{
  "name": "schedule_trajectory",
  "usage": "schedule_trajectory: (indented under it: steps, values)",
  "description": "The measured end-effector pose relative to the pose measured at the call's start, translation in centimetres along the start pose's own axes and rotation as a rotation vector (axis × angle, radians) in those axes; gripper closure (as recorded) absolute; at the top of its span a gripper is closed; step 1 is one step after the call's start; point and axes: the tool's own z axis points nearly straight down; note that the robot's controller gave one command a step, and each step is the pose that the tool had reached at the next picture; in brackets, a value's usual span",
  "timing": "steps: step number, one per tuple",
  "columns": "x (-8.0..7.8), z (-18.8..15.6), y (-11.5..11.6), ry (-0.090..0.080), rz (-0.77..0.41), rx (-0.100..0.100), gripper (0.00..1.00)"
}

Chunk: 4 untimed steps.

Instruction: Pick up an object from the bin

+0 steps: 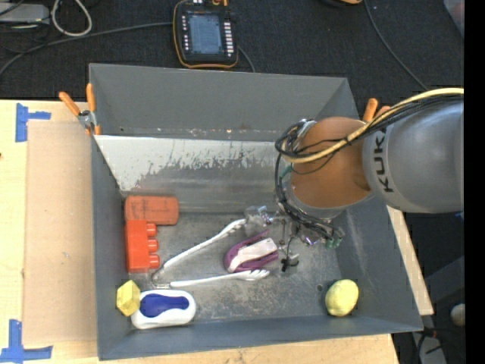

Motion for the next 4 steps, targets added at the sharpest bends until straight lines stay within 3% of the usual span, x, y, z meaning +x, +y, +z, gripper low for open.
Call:
schedule_trajectory:
  steps: [1,2,3,4]
  values:
    - [4.0,2.2,0.3,0.008,0.298,-0.003,0.00]
    - [1.4,2.8,0.2,-0.001,0.082,-0.002,0.00]
    - [5.2,2.8,-1.2,0.008,0.328,-0.004,0.00]
    - [5.6,2.8,-1.4,0.007,0.277,-0.002,0.00]
